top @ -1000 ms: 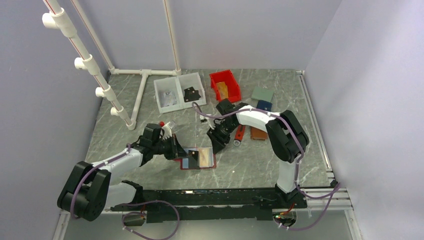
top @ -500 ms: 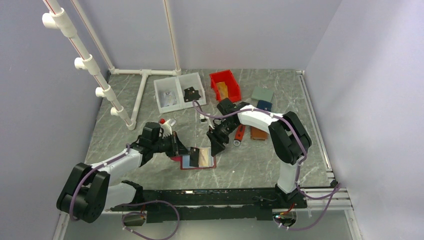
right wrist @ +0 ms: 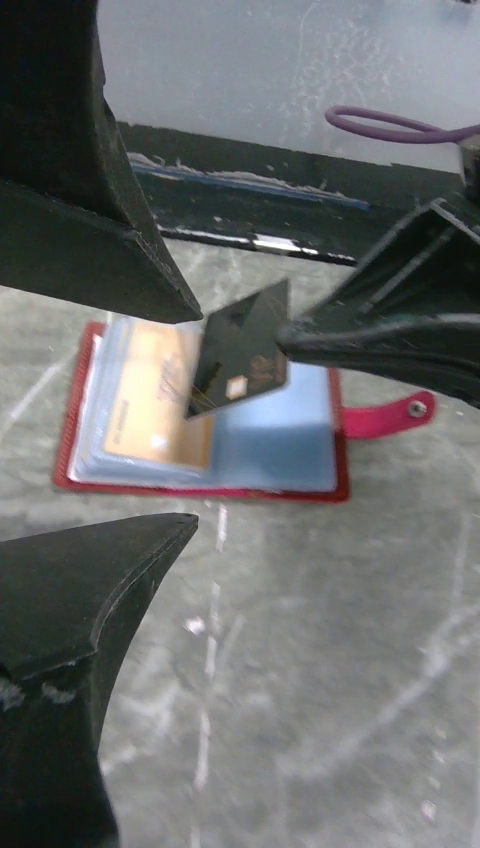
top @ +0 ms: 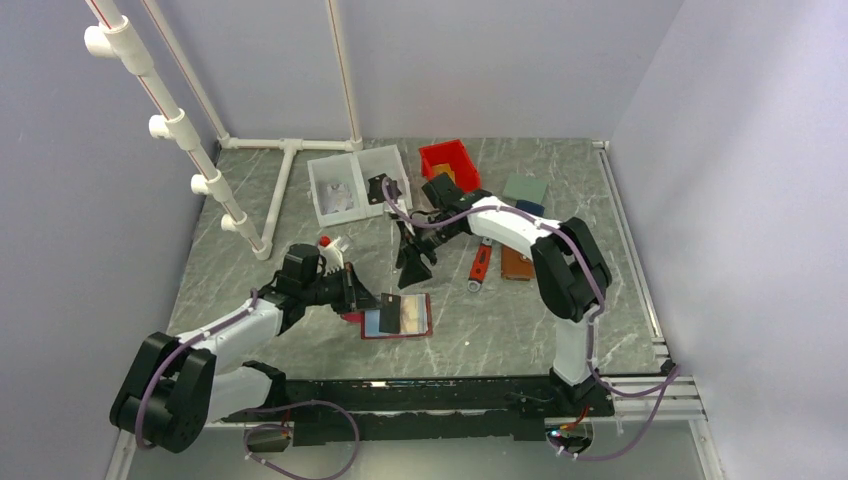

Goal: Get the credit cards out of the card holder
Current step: Place the credit card in the storage box.

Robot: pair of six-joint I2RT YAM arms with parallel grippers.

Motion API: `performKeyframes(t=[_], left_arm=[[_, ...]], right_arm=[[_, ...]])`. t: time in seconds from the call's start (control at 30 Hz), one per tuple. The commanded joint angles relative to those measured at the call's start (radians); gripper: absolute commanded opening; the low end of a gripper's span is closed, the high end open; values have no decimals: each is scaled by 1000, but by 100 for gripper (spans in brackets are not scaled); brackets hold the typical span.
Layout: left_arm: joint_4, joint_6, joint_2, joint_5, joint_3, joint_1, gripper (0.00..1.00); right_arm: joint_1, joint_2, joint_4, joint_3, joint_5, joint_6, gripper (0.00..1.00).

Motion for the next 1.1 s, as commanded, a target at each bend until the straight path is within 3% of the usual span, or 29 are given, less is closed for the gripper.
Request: performKeyframes(t=[0.0, 0.27, 0.7, 0.77, 0.8, 0.83, 0.9, 0.93, 0.97, 1.07], left_arm=[[7, 12, -19, 13, 39, -8, 0], [26, 5, -34, 22, 38, -11, 0], [13, -8, -101, 25, 36, -11, 0], [8, -7, -108, 20, 38, -11, 0], [4, -8, -112, 19, 39, -11, 0], [-3, -8, -117, 11, 41, -11, 0], [-33, -11, -139, -25, 46, -11, 0], [-58, -9, -155, -49, 50, -10, 1], [-97, -5, -178, -77, 56, -10, 9], [-218, 10, -267, -185, 77, -9, 41]], right_arm=[[29, 84, -41, 124, -79, -94, 72], [48, 127, -151, 159, -115, -173, 71], [81, 185, -222, 205, -115, -196, 58], [80, 192, -256, 217, -129, -212, 50], [81, 197, -272, 226, -135, -219, 41], [80, 202, -291, 237, -137, -225, 24], [78, 216, -346, 274, -137, -253, 1], [72, 220, -372, 291, -138, -263, 0], [63, 222, -395, 306, -139, -275, 0], [19, 195, -424, 322, -142, -274, 0]])
